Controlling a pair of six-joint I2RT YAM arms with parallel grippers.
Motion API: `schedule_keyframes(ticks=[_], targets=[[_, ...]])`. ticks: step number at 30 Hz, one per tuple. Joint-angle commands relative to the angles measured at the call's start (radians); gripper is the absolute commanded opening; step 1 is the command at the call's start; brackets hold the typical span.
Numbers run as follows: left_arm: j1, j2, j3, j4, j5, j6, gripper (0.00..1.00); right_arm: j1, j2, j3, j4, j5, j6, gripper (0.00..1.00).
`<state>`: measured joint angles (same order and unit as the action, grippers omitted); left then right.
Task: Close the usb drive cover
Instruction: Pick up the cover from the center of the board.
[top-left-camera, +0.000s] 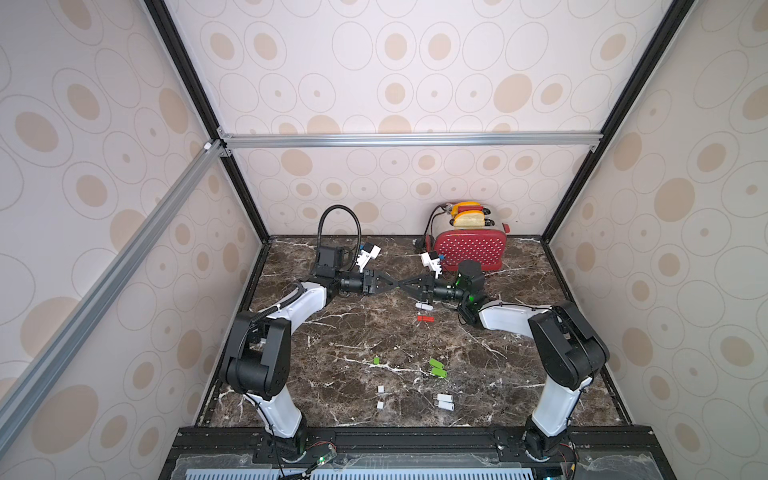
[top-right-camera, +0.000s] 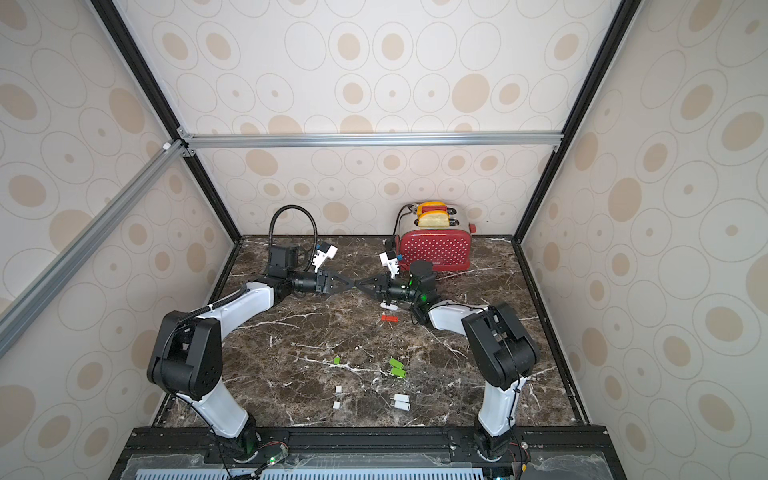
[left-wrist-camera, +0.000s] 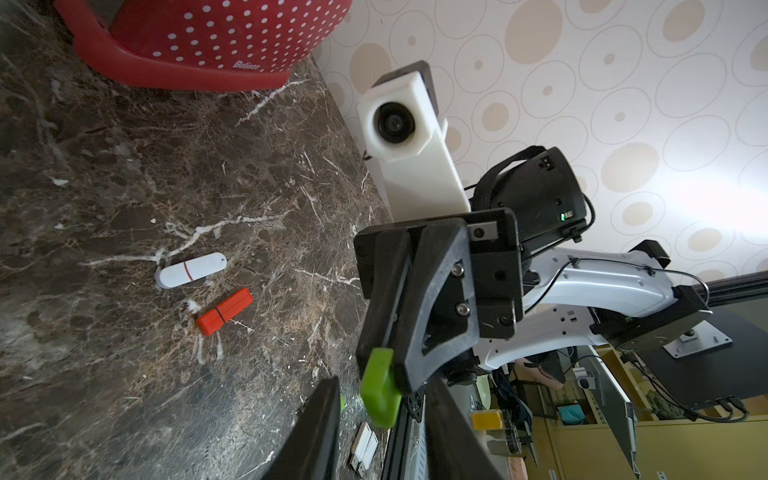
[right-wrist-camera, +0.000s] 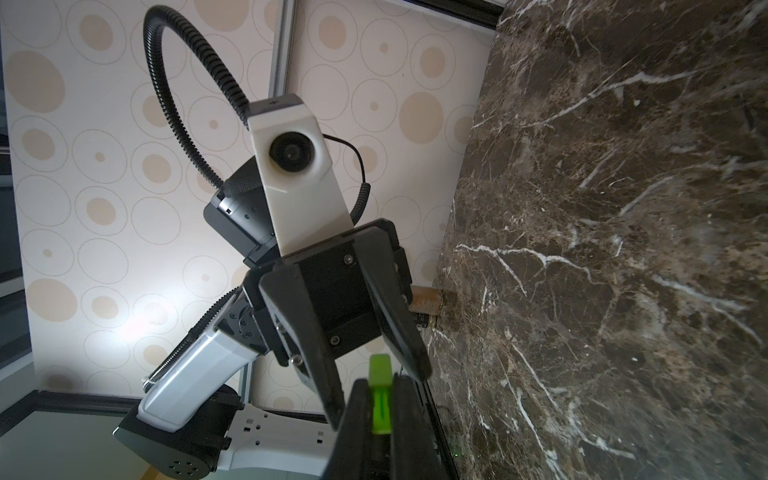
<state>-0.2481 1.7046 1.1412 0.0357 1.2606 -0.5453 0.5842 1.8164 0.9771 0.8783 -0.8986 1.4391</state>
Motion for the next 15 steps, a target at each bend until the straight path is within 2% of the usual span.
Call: schedule_keyframes(ticks=[1, 8, 15], targets=[[-0.011, -0.025, 0.032, 0.003, 0.028, 0.015, 0.32, 0.007, 0.015, 0.014, 0.020, -0.006, -0.017, 0.05], [-0.011, -0.029, 0.030, 0.003, 0.031, 0.017, 0.21, 0.007, 0.017, 0.005, 0.019, -0.005, -0.023, 0.05], [-0.011, -0.027, 0.032, 0.003, 0.031, 0.016, 0.15, 0.006, 0.018, -0.007, 0.024, -0.004, -0.028, 0.05]])
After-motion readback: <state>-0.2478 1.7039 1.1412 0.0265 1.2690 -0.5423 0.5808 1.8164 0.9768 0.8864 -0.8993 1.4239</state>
